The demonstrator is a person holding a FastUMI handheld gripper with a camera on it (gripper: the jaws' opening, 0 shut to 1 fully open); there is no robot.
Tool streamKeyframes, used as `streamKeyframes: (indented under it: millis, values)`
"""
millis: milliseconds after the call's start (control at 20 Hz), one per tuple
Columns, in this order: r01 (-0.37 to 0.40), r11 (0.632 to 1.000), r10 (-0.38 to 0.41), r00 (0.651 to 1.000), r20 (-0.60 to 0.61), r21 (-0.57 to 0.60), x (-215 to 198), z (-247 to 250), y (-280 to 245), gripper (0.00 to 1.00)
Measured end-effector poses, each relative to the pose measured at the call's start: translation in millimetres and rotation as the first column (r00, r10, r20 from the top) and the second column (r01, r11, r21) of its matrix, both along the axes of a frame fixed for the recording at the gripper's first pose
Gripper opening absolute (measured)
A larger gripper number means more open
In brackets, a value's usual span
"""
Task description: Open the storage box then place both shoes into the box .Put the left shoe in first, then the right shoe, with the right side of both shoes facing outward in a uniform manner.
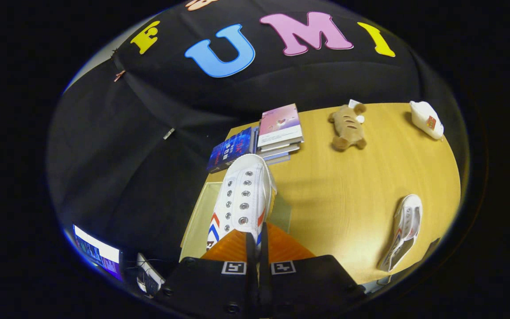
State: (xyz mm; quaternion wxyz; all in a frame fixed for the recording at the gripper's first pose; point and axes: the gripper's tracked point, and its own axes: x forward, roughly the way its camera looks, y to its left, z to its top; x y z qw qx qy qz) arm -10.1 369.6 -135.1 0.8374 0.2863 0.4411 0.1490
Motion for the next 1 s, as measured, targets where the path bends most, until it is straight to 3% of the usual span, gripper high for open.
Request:
streamKeyframes:
  millis: [300, 550, 650, 800, 850, 1000]
  values:
    - [-0.052, 0.998, 0.054, 0.992, -0.113, 0.026, -5, -14, 76, 0.06]
    - [-0.048, 0.998, 0.053, 0.987, -0.151, 0.038, 2, -37, 112, 0.06]
    - [-0.083, 0.991, 0.1, 0.979, -0.177, 0.101, -13, -30, 129, 0.07]
    - [-0.09, 0.985, 0.112, 0.983, -0.147, 0.15, -8, -20, 136, 0.59]
    - [-0.1, 0.985, 0.118, 0.985, -0.128, 0.137, -7, -18, 131, 0.68]
    - [-0.12, 0.986, 0.13, 0.987, -0.09, 0.116, -9, -12, 118, 0.75]
